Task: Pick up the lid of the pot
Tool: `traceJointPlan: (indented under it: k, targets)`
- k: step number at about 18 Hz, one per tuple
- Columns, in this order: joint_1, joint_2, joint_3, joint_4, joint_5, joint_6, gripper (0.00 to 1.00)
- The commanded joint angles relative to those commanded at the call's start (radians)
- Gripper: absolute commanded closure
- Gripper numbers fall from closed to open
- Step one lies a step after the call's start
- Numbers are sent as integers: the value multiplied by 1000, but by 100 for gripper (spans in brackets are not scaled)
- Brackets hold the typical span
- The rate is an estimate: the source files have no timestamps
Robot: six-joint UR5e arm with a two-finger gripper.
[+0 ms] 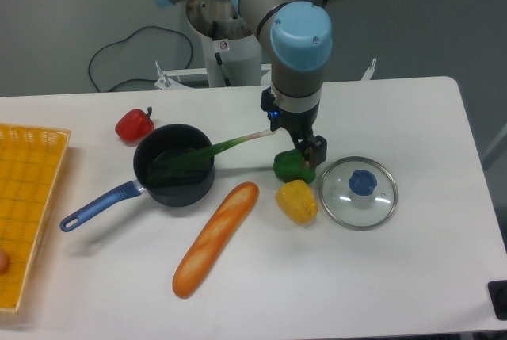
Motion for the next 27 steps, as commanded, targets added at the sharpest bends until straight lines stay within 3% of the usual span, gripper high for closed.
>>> traceJointPlan:
  k: [27]
  targets:
    - [-21,3,-29,2,-32,-37,0]
